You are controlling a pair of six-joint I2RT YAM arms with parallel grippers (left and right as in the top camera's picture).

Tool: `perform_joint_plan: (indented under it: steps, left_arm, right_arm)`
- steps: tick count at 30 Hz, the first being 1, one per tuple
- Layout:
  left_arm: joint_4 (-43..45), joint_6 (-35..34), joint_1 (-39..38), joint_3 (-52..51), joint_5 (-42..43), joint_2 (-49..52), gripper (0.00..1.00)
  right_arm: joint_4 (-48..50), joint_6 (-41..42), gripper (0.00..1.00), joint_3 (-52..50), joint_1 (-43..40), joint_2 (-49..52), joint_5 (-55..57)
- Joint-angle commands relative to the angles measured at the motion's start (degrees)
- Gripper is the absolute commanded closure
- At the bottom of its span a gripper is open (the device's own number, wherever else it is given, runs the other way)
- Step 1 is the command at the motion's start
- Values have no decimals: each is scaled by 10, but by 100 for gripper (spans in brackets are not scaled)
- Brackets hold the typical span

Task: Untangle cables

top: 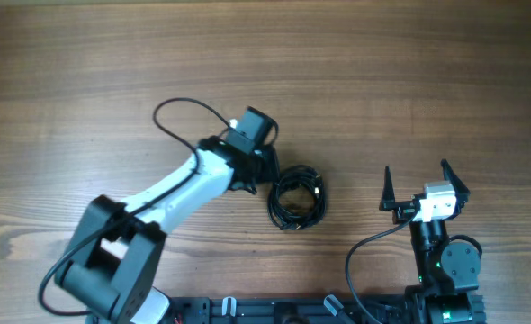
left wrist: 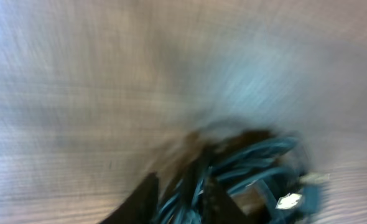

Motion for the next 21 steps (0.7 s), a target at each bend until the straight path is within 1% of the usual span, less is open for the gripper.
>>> perform_joint_plan:
  steps: [1,3,5,9,10,21]
  left_arm:
    - [65,2,54,18,1,-53,62]
    - [93,2,71,18,1,-56,48]
    - [105,2,85,18,-9,-55,38]
    - [98,3,90,15,-70,-55,33]
    - [95,3,90,15,-70,-55,29]
    - [94,2,90,15,-70,-55,27]
  right_arm:
    - [2,-1,0,-1,-3,-5,-10]
    - [2,-1,0,-1,-3,-5,-10]
    - [2,-1,0,-1,-3,-5,-10]
    - [2,-1,0,-1,-3,-5,-10]
    - [2,-1,0,-1,-3,-5,-10]
    - [2,-1,0,-1,-3,-5,-10]
